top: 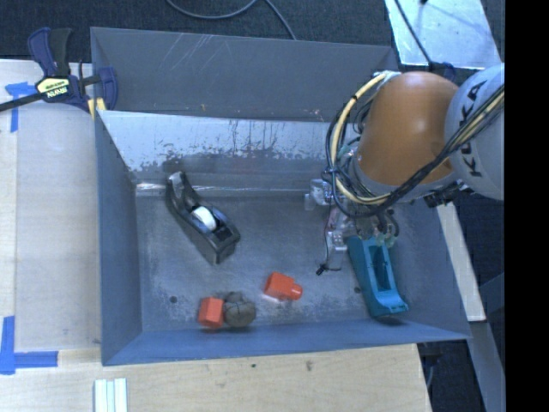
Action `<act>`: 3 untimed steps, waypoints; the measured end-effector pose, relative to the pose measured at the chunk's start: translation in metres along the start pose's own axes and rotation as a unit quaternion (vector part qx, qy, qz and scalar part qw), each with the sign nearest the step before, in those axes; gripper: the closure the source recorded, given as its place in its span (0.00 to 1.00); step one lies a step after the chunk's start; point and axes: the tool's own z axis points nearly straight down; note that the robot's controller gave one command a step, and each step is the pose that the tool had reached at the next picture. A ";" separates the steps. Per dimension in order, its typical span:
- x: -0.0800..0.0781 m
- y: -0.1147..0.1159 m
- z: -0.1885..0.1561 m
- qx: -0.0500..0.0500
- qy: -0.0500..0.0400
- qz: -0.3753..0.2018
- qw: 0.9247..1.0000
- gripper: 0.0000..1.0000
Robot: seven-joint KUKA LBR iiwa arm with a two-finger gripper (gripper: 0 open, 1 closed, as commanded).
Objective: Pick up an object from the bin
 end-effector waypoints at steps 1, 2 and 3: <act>-0.002 0.000 -0.005 0.000 -0.004 0.000 1.000 0.00; 0.009 0.011 0.039 0.000 -0.004 0.069 0.998 0.00; 0.023 0.025 0.047 0.000 -0.001 0.028 1.000 0.00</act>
Offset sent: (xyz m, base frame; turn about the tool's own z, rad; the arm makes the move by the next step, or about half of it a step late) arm -0.0247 0.0282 -0.0989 0.3175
